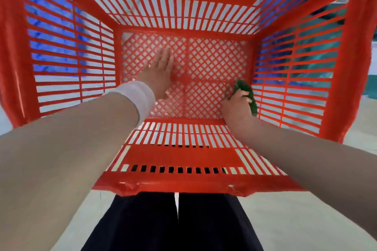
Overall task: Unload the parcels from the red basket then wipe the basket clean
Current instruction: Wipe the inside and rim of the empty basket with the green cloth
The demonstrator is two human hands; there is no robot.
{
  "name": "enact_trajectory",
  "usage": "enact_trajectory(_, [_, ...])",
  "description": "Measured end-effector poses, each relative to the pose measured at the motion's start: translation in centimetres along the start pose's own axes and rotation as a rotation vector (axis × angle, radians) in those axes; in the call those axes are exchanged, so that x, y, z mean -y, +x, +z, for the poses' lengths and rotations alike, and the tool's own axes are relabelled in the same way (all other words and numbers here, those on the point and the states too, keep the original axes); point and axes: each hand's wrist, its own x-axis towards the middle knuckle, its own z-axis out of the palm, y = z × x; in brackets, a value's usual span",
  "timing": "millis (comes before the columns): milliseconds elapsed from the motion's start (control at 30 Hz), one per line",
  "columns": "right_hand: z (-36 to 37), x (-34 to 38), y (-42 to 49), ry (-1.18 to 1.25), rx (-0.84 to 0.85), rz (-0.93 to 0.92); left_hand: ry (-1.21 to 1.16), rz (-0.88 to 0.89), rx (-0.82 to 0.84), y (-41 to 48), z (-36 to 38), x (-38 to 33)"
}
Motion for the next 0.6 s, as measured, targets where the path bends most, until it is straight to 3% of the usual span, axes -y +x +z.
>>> enact_trajectory(100, [0.0,0.4,0.6,0.138,0.054,-0.102,0.107,0.002,-0.034,0.7,2.6,1.3])
enact_trajectory(200, [-0.5,0.2,0.4,0.305,0.136,-0.193,0.049,-0.033,-0.112,1.1,3.7,1.2])
enact_trajectory(400, [-1.7,0.7,-0.9,0.509,0.129,-0.185,0.032,-0.014,-0.107,1.5,3.9,1.8])
enact_trajectory(600, [-5.0,6.1,-1.1,0.995,0.104,-0.576,0.005,0.062,-0.069,0.8,2.4,2.7])
